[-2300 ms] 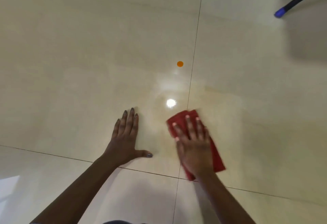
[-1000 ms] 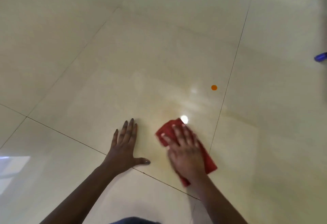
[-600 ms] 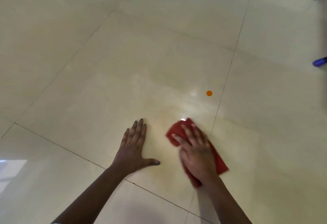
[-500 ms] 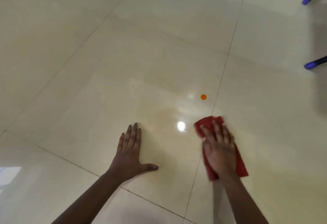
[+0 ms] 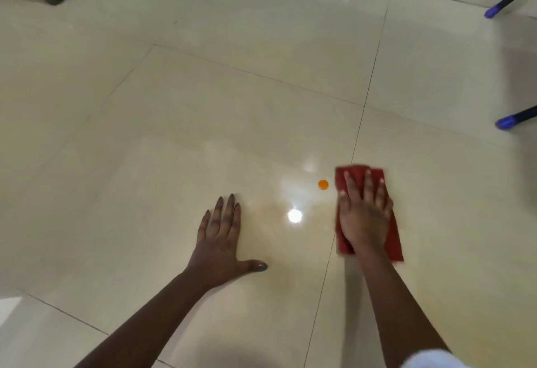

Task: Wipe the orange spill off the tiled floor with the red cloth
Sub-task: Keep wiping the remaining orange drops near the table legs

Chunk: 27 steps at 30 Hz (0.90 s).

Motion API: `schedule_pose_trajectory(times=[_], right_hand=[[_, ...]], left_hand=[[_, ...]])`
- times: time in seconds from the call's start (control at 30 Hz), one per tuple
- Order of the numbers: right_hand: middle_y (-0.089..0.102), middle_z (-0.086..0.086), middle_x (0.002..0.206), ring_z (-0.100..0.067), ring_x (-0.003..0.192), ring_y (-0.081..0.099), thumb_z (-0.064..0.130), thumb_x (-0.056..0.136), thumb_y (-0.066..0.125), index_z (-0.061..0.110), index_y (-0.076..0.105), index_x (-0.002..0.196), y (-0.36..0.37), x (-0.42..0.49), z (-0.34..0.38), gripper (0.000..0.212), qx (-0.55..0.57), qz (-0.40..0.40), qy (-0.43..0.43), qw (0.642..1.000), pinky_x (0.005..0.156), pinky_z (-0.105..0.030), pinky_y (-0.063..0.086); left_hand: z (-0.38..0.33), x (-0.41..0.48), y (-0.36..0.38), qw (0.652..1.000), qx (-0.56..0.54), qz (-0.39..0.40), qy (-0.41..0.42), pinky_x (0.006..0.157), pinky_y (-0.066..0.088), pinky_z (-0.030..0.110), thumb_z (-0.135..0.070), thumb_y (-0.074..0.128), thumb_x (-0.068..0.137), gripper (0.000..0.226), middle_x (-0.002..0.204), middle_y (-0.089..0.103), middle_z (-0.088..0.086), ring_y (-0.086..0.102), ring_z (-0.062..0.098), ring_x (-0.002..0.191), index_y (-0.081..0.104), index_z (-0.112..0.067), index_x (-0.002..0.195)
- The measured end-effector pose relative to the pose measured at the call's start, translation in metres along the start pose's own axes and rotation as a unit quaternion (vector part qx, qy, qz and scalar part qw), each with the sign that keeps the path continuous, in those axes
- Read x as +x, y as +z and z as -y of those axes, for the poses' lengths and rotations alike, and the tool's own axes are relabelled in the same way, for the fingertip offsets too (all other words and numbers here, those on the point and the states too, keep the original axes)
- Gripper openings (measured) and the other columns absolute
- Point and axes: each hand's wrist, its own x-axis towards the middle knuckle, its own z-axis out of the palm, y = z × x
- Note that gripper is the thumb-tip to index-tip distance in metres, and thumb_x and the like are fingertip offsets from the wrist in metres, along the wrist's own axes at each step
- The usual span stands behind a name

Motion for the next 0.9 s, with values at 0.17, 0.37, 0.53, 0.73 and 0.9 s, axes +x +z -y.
schedule_pose_trajectory(times=[0.17,0.37,0.53,0.73,0.9], right_hand=[[0.000,-0.004,0.159,-0.029,0.145,-0.003,0.041,0.097,0.020,0.039,0.009,0.147,0.012,-0.003,0.093,0.051,-0.002,0.037,-0.166,0.985,0.116,-0.047,0.002],[0.032,-0.006,0.151,-0.032,0.138,0.032,0.037,0.089,0.031,0.035,0.037,0.140,0.020,-0.070,0.025,0.051,-0.021,0.001,-0.192,0.981,0.109,-0.052,0.027],[0.003,-0.005,0.159,-0.029,0.145,-0.001,0.043,0.098,0.016,0.038,0.007,0.148,0.002,0.028,0.047,0.051,-0.015,0.017,-0.067,0.998,0.116,-0.050,0.007],[0.002,0.002,0.158,-0.027,0.145,-0.001,0.044,0.096,0.018,0.042,0.015,0.145,0.027,-0.034,0.100,0.049,-0.017,0.040,-0.301,0.953,0.116,-0.047,0.003],[0.024,-0.006,0.154,-0.034,0.141,0.023,0.040,0.095,0.024,0.037,0.029,0.144,0.010,-0.012,0.015,0.050,-0.039,-0.024,-0.196,0.980,0.111,-0.052,0.024]], left_hand=[[0.000,0.001,-0.004,1.000,0.011,0.010,-0.009,0.112,-0.022,0.038,-0.098,0.015,0.051,0.128,0.145,-0.043,0.001,-0.042,0.019,0.134,-0.032,-0.016,0.137],[-0.002,-0.001,-0.004,1.000,0.010,0.001,-0.006,0.110,-0.027,0.034,-0.099,0.014,0.052,0.126,0.144,-0.046,-0.002,-0.042,0.015,0.134,-0.034,-0.019,0.137],[-0.002,-0.001,-0.002,1.000,0.027,-0.003,-0.006,0.110,-0.025,0.036,-0.098,0.011,0.055,0.123,0.144,-0.047,-0.001,-0.041,0.017,0.134,-0.035,-0.018,0.137],[-0.002,-0.003,-0.004,1.000,0.020,0.006,0.003,0.107,-0.030,0.034,-0.098,0.008,0.055,0.123,0.141,-0.051,-0.002,-0.044,0.017,0.132,-0.043,-0.018,0.132],[-0.002,-0.001,-0.001,1.000,0.026,-0.011,0.001,0.111,-0.023,0.036,-0.098,0.011,0.059,0.123,0.148,-0.042,-0.001,-0.036,0.019,0.138,-0.032,-0.016,0.140]])
